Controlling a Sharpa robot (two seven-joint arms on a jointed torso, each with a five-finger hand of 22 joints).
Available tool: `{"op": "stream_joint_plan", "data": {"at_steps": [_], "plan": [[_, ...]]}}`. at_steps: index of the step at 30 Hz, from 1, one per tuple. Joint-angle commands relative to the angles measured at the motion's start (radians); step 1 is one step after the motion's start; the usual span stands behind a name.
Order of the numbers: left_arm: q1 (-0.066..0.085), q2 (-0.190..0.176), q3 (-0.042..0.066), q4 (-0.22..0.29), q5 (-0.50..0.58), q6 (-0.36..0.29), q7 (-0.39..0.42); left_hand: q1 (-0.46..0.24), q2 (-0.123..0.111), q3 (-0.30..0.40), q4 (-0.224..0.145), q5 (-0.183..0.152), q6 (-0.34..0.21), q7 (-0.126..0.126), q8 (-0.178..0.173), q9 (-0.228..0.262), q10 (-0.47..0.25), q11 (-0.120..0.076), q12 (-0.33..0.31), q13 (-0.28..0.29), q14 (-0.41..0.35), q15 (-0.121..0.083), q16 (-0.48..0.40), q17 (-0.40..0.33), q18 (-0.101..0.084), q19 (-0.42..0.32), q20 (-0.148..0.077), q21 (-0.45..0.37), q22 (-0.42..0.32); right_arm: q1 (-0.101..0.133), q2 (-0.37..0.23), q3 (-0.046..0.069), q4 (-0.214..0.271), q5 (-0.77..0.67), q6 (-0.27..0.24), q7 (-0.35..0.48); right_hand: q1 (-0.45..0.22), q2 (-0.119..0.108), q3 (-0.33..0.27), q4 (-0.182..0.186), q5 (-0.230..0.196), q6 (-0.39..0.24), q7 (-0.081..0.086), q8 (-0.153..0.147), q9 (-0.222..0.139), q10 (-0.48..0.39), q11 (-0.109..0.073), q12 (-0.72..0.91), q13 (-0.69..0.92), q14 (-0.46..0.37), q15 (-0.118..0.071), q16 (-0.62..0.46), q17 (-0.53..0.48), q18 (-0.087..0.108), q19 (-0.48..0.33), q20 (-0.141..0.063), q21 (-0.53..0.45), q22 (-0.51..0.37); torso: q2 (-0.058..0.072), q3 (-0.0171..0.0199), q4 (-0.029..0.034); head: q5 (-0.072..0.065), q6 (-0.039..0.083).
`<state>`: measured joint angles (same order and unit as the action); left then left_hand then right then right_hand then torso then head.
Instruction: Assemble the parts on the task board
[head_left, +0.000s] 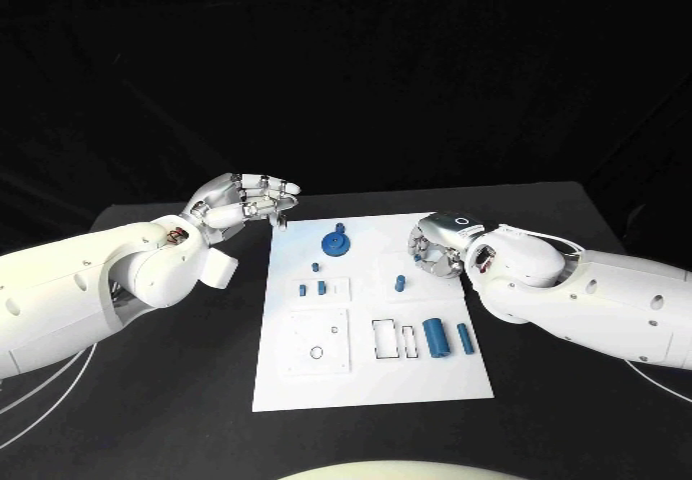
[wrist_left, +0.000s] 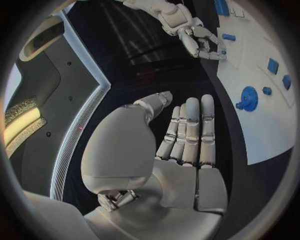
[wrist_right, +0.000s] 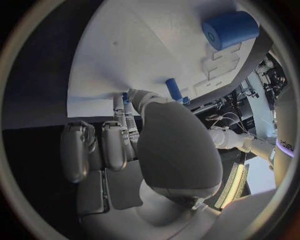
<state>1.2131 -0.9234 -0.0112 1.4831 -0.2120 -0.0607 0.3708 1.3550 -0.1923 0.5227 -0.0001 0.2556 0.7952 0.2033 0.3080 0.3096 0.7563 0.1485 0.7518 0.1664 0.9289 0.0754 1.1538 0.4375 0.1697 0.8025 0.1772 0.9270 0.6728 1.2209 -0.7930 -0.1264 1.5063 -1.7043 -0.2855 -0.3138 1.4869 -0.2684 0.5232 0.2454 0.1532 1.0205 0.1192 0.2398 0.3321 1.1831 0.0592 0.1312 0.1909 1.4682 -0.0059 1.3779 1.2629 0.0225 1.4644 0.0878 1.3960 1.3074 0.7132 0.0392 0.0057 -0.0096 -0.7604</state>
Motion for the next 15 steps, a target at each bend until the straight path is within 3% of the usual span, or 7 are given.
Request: {"op": "stream_joint_plan", "data": {"at_steps": [1,4,10,12,15], "plan": [[0.001,0.001,0.001,0.001,0.001,0.007,0.001,0.002,0.011,-0.004,0.002,-0.005,-0.005,0.013,-0.003,-0.001,0.006,0.002,-0.007,-0.002,-0.005,0.004,-0.004,-0.001,0.015,0.010,-0.002,-0.005,-0.003,-0.010,0.007,-0.006,0.004,-0.002,0.035,0.009,0.002,0.007,0.005,0.001,0.006,0.007,-0.002,0.004,0.002,0.006,-0.001,-0.004,-0.002,0.048,-0.006,-0.003,0.002,0.014,0.047,-0.007,0.003,0.184,-0.001,-0.0008,0.0002,0.000,-0.001],[0.001,0.000,0.002,-0.001,0.001,0.002,-0.002,0.004,0.012,-0.004,0.001,-0.005,-0.005,0.013,-0.003,-0.001,0.006,0.002,-0.007,-0.003,-0.004,0.004,-0.004,-0.002,0.015,0.011,-0.002,-0.006,-0.004,-0.010,0.008,-0.007,0.002,-0.003,0.041,0.001,0.005,0.013,0.015,-0.008,0.006,0.012,-0.004,0.007,0.004,0.015,-0.003,-0.008,-0.006,0.048,-0.008,-0.004,0.000,0.014,0.047,-0.009,0.002,0.184,-0.001,-0.0010,-0.0002,0.000,0.000],[0.001,0.000,0.002,0.001,0.001,-0.001,-0.004,0.006,0.015,-0.003,0.001,-0.005,-0.005,0.014,-0.003,-0.002,0.006,0.002,-0.008,-0.003,-0.004,0.004,-0.005,-0.002,0.015,0.013,-0.002,-0.007,-0.005,-0.011,0.013,-0.008,-0.005,-0.023,0.057,-0.020,0.025,0.053,0.061,-0.067,0.007,0.051,-0.010,0.032,0.024,0.071,-0.014,-0.013,-0.013,0.050,-0.019,0.002,0.004,0.009,0.056,-0.015,0.026,0.197,0.000,-0.0006,0.0003,-0.001,0.000],[0.001,0.001,0.002,0.002,0.001,-0.002,-0.004,0.006,0.015,-0.003,0.001,-0.005,-0.005,0.014,-0.003,-0.002,0.006,0.002,-0.008,-0.003,-0.004,0.004,-0.005,-0.002,0.015,0.013,-0.002,-0.007,-0.005,-0.012,0.017,-0.009,-0.010,-0.036,0.059,-0.031,0.020,0.065,0.092,-0.098,-0.024,0.059,-0.012,0.039,0.035,0.096,-0.016,-0.019,-0.013,0.048,-0.021,-0.001,-0.002,0.008,0.057,-0.017,0.030,0.200,0.000,-0.0010,0.0007,-0.001,0.000],[0.001,0.001,0.002,0.002,0.001,-0.003,-0.004,0.006,0.015,-0.003,0.001,-0.005,-0.005,0.014,-0.003,-0.002,0.006,0.002,-0.008,-0.003,-0.004,0.004,-0.005,-0.002,0.015,0.013,-0.002,-0.007,-0.005,-0.014,0.020,-0.010,-0.014,-0.051,0.055,-0.046,0.011,0.068,0.107,-0.115,-0.035,0.062,-0.011,0.042,0.041,0.108,-0.017,-0.024,-0.013,0.048,-0.022,-0.002,-0.006,0.007,0.060,-0.017,0.037,0.204,-0.001,-0.0007,0.0015,-0.001,-0.001]]}}
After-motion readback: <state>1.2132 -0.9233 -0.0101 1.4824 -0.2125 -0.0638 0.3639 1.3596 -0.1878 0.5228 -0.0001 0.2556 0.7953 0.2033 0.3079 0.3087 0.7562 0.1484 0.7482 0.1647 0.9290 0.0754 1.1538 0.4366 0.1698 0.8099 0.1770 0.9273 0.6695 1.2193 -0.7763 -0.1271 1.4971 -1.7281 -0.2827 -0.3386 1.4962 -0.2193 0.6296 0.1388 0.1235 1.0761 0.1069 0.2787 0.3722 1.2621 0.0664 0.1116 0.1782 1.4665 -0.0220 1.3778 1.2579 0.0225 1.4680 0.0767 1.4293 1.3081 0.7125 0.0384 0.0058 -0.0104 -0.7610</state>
